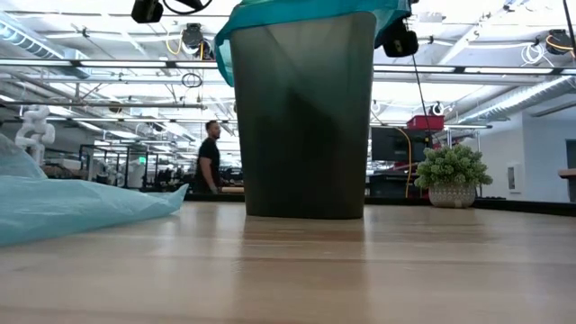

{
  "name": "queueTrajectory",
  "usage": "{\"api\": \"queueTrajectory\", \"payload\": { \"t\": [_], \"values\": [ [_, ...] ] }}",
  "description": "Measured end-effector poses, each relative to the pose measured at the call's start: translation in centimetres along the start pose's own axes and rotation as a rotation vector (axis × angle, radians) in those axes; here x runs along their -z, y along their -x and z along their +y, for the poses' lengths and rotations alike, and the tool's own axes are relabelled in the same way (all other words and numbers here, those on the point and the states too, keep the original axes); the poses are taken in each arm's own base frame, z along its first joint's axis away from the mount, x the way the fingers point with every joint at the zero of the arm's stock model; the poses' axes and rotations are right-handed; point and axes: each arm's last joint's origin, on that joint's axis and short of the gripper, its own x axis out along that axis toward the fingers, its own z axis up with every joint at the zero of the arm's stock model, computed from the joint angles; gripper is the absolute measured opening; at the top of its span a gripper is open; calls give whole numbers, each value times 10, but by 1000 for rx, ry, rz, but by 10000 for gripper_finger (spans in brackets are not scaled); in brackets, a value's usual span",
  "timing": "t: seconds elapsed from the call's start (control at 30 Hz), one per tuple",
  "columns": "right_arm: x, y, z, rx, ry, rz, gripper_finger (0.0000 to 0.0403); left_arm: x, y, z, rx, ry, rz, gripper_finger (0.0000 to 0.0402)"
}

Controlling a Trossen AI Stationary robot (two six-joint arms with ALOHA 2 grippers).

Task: Place trash/remove bag and relplace
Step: Remove the trash bag from the trash bin

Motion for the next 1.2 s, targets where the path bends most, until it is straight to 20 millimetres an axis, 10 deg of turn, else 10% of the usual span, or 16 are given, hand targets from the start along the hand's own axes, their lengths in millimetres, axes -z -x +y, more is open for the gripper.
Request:
{"api": "queueTrajectory", "payload": {
  "t": [0.23, 1.03, 1.2],
  "values": [
    [-2, -3, 4, -8, 52, -16, 10, 0, 0, 0, 0, 1, -1, 0],
    [27, 41, 89, 34, 408, -541, 0, -30, -4, -21, 223, -88, -234, 0],
    [29, 49, 94, 79, 424, -589, 0, -29, 28, -31, 197, -156, -234, 0]
  ]
}}
